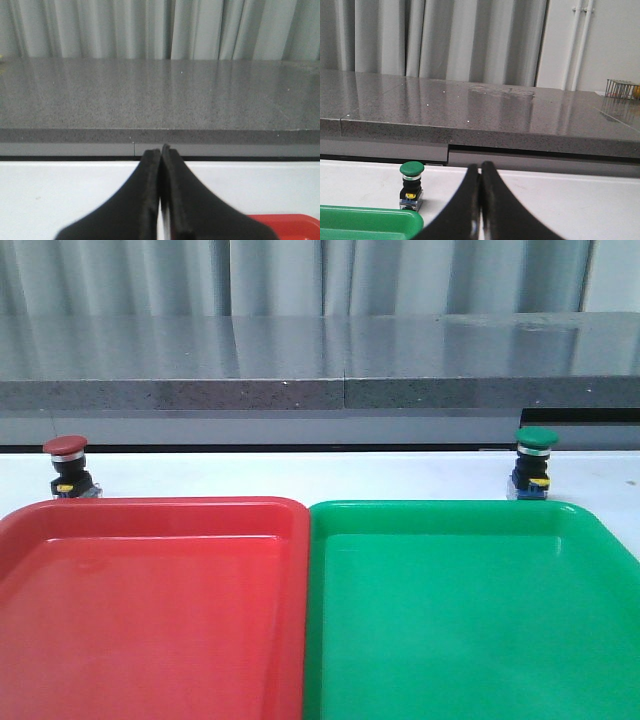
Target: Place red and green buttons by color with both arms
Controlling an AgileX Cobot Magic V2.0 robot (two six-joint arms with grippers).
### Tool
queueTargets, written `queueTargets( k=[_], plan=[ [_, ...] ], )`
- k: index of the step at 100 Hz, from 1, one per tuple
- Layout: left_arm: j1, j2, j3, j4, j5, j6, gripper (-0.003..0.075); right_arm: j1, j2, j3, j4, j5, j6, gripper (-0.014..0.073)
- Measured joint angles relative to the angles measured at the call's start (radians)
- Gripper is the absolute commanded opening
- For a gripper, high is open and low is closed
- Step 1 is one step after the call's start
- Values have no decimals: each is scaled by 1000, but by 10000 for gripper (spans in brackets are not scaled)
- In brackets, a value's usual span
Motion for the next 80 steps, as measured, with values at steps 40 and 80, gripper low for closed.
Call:
queueTargets(
  k=[40,80],
  plan=[
    [0,440,-254,-33,82,0,603,0,0,0,0,0,0,-64],
    [0,921,-516,-127,232,0,546,0,0,0,0,0,0,-64]
  ],
)
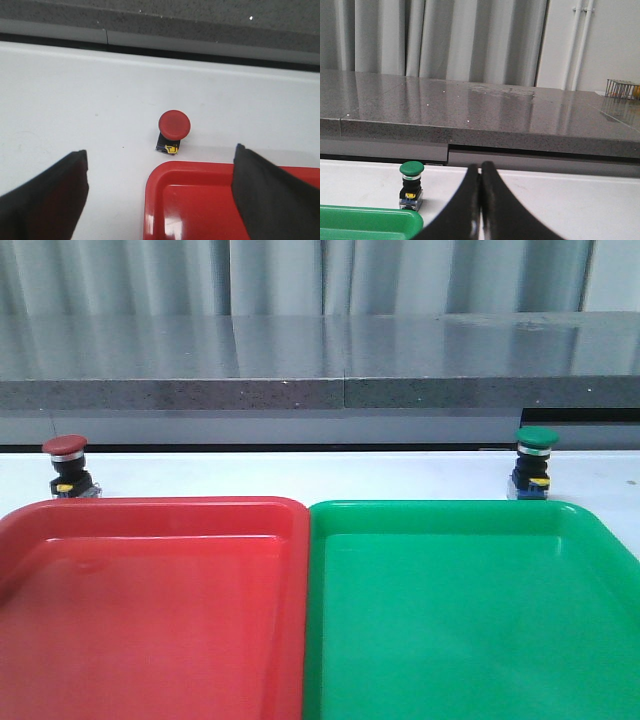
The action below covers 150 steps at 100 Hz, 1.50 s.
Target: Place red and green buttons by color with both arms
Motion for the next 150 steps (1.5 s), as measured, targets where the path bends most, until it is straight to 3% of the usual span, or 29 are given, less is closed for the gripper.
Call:
queueTargets(
  k=[48,116,125,150],
  plan=[
    [-30,370,-195,-42,20,39,546,0,0,0,0,0,0,-64],
    [-80,585,-271,-44,-40,41,540,0,0,0,0,0,0,-64],
    [-80,589,-271,-44,-47,41,488,0,0,0,0,0,0,-64],
    [-80,589,-271,-43,-48,41,216,0,0,0,0,0,0,-64]
  ],
)
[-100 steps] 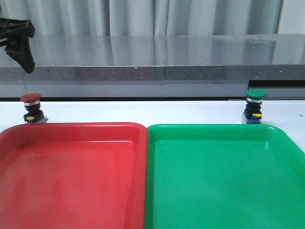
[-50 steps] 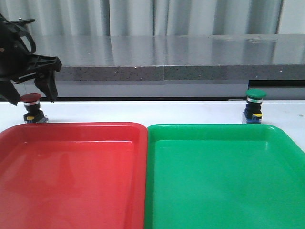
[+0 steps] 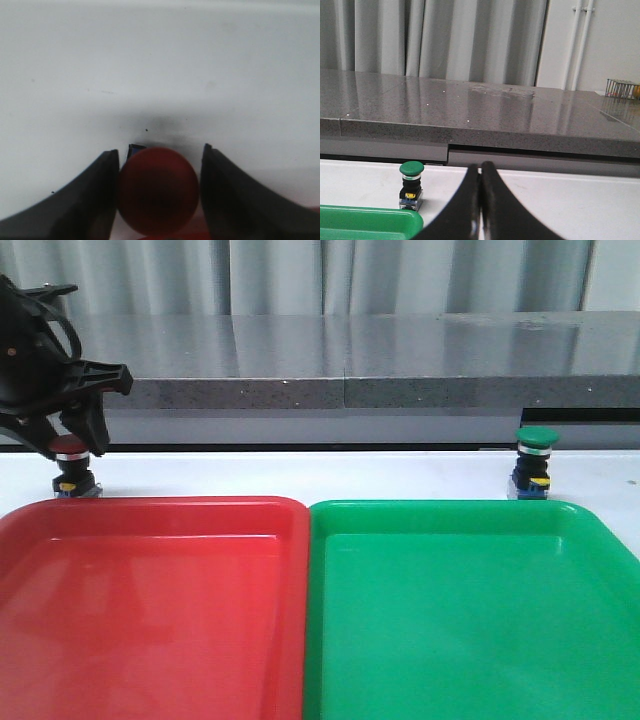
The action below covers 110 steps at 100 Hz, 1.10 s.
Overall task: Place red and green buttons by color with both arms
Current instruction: 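Lower the left gripper onto the red-capped button and close it, then lift the red-capped button with the left gripper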
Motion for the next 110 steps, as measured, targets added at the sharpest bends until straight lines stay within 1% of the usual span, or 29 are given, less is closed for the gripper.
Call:
queueTargets(
  k=[9,21,42,58,78,94,110],
  plan=[
    [0,0,0,0,-3,0,157,0,0,0,0,0,0,-64],
    [0,0,0,2,-19,0,97,0,0,0,0,0,0,-64],
    [0,1,-2,-2,-32,0,28,0,0,0,0,0,0,-64],
    [0,-5,-47,-3,-17,-5,25,0,0,0,0,0,0,-64],
    [0,-88,-89,-10,-16,-55,25,0,0,0,0,0,0,-64],
    [0,-152,-88,-10,11,-83,25,0,0,0,0,0,0,-64],
    [-2,-199,-35,-10,21,-92,25,0,0,0,0,0,0,-64]
  ],
)
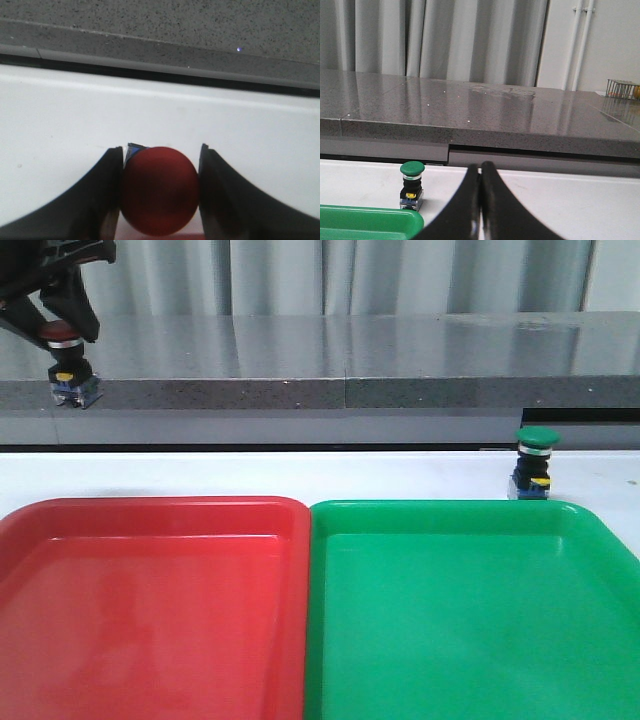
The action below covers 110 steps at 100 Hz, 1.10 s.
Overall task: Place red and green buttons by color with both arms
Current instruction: 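Lift the red-capped button with the left gripper, then carry the red button over the red tray and lower it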
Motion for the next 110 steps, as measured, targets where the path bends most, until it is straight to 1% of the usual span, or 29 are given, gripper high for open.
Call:
queueTargets(
  k=[15,29,47,56,88,100,107,110],
  plan=[
    [-5,-47,81,0,5,0,24,0,0,0,0,0,0,-64],
    [-40,-98,169,0,-3,-2,24,0,0,0,0,0,0,-64],
    [-114,-139,271,-18,-27,-6,24,0,0,0,0,0,0,-64],
    [-155,-147,319,-35,-61,-8,24,0,0,0,0,0,0,-64],
    [-294,-154,436,-67,-114,-10,27,0,0,0,0,0,0,-64],
    [-315,-154,469,-70,-127,-10,61,0,0,0,0,0,0,-64],
    [-317,-154,477,-70,-122,-10,102,0,0,0,0,0,0,-64],
    [-317,-154,479,-70,-120,-8,133,0,0,0,0,0,0,-64]
  ],
)
